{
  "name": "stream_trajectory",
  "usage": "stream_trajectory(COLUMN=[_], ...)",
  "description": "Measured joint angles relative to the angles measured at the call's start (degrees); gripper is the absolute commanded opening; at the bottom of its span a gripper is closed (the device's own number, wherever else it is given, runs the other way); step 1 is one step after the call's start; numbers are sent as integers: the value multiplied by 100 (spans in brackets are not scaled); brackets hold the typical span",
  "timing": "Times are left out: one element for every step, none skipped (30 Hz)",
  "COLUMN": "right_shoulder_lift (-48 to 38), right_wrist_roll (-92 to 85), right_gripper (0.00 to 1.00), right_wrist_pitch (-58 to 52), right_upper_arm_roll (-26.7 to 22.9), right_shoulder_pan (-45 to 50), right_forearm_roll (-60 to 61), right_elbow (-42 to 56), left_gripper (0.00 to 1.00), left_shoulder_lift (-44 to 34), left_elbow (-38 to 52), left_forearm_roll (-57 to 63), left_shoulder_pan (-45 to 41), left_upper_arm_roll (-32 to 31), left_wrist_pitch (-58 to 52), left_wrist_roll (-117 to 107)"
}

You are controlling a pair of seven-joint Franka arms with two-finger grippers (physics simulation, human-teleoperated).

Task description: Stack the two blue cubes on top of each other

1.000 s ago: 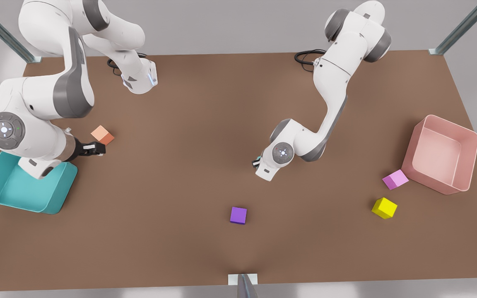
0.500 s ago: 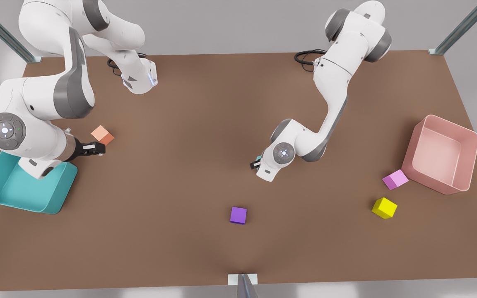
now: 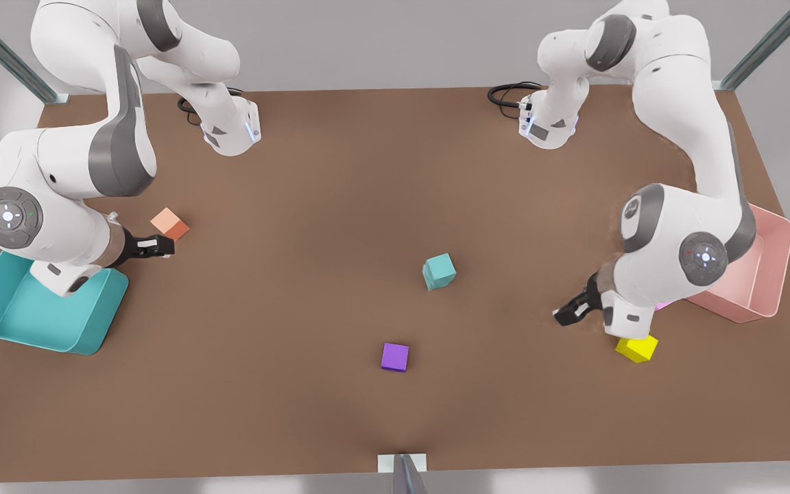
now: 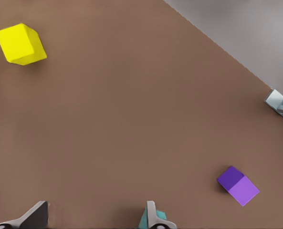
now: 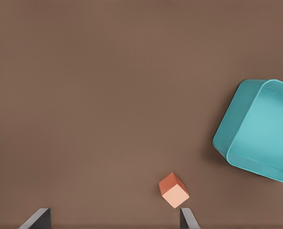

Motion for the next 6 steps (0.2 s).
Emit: stream_trajectory(right_shoulder_lift=[0,0,0,1,0,0], right_wrist_roll=[0,1,1,1,1,1], right_gripper=[100,100,100,100,100,100], right_wrist_pitch=[0,0,0,0,0,0], right_upper_arm_roll=[0,0,1,1,0,0], right_shoulder_pan=[0,0,-1,0,0,0], right_forearm_roll=[-1,-1,-2,-2,-2,-2], right_elbow=[0,0,0,1,4,5], left_gripper=[100,100,100,100,100,100], left_shoulder_lift=[-316,-1014,-1413,-1606,-1700,-1745], left_elbow=[-294,-1156,-1515,-1587,-1612,-1624], left_forearm_roll=[139,223,254,211,174,148], left_shoulder_pan=[146,14,-83,-127,-141,-149], left_upper_arm_roll=[109,498,734,860,926,960], left_wrist_pitch=[-233,-307,-415,-546,-680,-800], left_wrist_roll=[195,418,632,834,1025,1206])
